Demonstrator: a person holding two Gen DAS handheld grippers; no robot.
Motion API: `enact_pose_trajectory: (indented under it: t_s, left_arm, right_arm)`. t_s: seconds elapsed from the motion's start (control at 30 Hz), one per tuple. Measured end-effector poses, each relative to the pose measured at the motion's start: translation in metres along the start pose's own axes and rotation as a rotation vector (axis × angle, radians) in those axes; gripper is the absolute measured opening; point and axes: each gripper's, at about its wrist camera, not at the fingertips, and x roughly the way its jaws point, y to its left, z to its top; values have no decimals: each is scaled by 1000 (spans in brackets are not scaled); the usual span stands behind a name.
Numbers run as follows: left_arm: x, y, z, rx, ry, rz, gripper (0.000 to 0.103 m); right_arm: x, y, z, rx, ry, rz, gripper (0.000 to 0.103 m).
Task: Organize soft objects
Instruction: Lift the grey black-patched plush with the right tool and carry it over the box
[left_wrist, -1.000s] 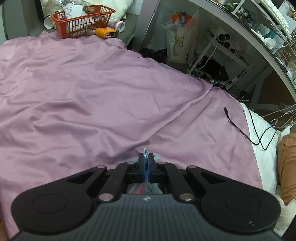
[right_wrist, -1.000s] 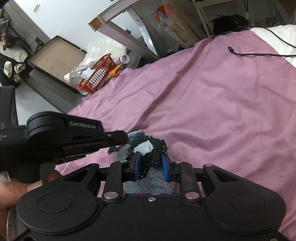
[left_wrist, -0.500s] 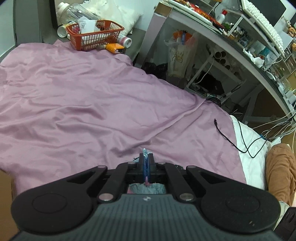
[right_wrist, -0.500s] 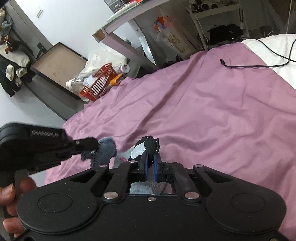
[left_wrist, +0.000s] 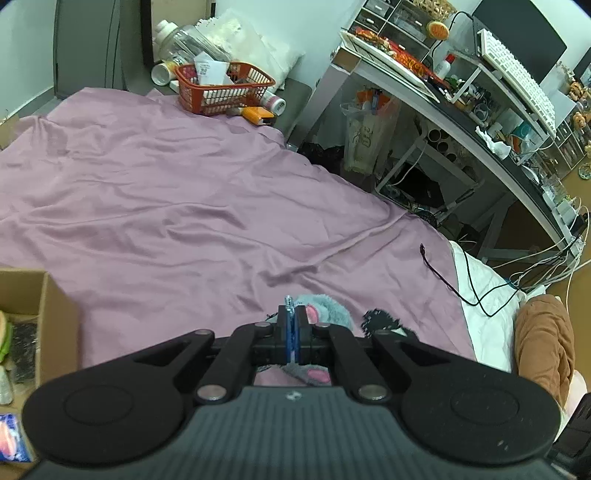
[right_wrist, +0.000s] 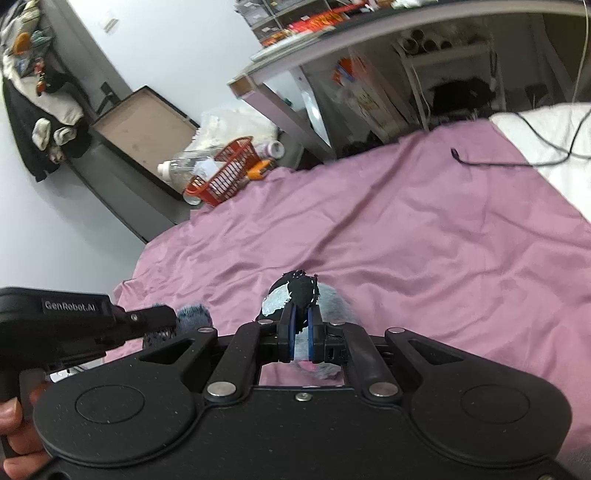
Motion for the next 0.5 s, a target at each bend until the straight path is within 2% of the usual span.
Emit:
enact_pose_trajectory:
  t_s: [0.5]
  left_arm:
    - [-65,36,-23,-39,-58,23,1]
  right_arm:
    - [-33,49,-23,-62,-21,27,6]
